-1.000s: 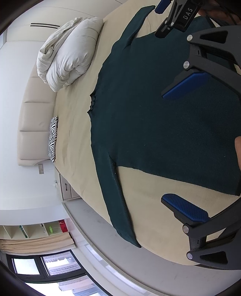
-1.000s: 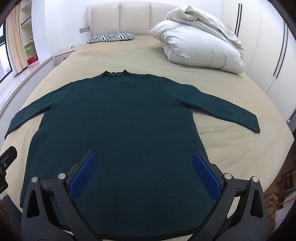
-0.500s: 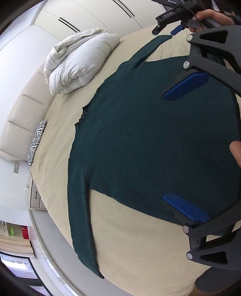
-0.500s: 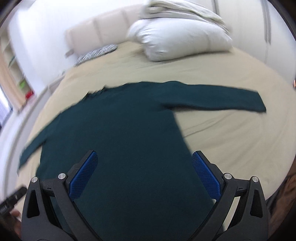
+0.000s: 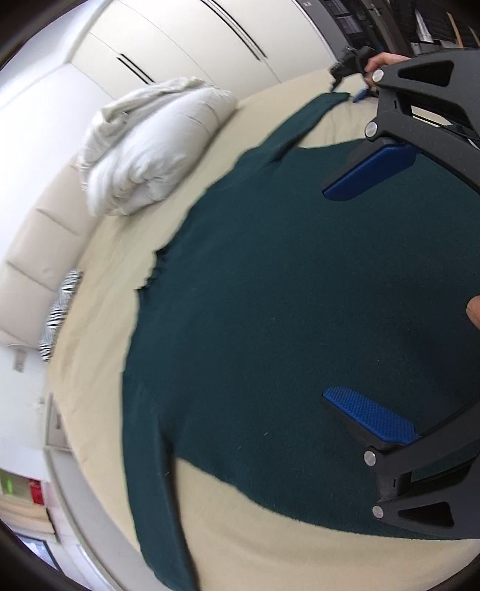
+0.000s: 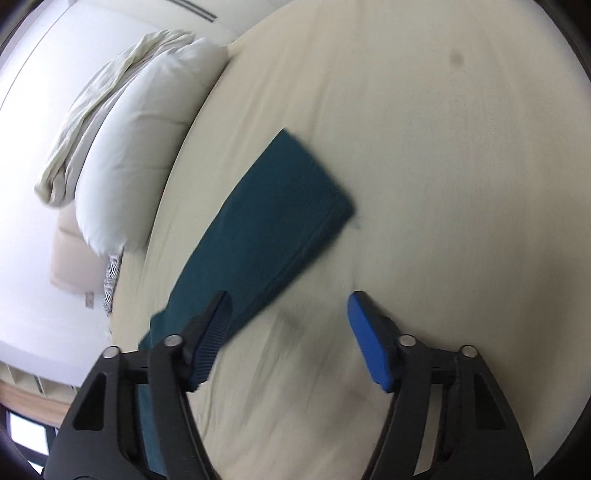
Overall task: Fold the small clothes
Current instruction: 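Grasp the sweater sleeve cuff with the right gripper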
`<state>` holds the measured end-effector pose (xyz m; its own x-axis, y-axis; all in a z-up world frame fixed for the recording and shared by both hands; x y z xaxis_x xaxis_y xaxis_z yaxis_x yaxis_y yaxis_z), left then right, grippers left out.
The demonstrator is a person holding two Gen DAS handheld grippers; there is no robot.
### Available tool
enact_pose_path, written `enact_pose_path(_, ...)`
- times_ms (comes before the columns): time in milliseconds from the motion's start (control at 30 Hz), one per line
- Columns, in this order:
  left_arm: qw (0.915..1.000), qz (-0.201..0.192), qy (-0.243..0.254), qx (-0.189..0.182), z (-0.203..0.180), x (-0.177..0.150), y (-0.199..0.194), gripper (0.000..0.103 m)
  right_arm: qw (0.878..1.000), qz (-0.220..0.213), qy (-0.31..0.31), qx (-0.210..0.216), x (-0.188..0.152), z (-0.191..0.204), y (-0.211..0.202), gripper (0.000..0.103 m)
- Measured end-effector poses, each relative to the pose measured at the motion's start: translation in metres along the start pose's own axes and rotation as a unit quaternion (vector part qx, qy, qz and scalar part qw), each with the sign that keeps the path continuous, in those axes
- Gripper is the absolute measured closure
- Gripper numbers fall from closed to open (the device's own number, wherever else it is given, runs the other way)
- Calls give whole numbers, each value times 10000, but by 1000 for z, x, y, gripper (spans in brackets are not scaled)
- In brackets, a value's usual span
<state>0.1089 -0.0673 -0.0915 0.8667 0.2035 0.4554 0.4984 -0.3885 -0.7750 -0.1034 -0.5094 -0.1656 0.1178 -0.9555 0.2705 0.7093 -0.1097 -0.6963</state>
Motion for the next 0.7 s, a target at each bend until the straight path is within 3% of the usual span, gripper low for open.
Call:
enact_pose_path(67,9994,345,-77,-26,1,1,14,0,9999,-81,43,117,17,-3,11,41)
enact_pose_path(167,9995,291,-121,-53,6,3,20,0,9995,-115,190,246,35,-5,30,45)
enact_pose_path(233,9995,282,-111,-84,10,4,21,0,9993,-144,241,254,46,-3,40,57)
enact_pose_path(300,9991,320,-177,-210,18,5,23,0,9996,-127,236,101,49,7,47,81)
enact_pose_path(433,9978,244,-473,-407,38,11,21,0,9997,-202,7,-133,47,33,44,95)
enact_pose_path(533,9977,124,-543,-399,49,17,17,0,9985,-213,-503,-23,28,78,37,96)
enact_pose_path(700,9977,-69,-516,-432,62,31,9,1,9793,231,-1897,665,-36,219,53,96)
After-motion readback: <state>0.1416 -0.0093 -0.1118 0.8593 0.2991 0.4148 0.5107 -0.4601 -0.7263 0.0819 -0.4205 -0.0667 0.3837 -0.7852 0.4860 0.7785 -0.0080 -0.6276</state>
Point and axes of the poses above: each gripper's, at about its wrist camera, not at the fingertips, and y roughly the way its jaws point, z to its left, x to its top, the point moved 5 cm from there along y, roughly the way its jaws point, and after that the axes turned 2 degrees about -y, right-handed, at the moved point
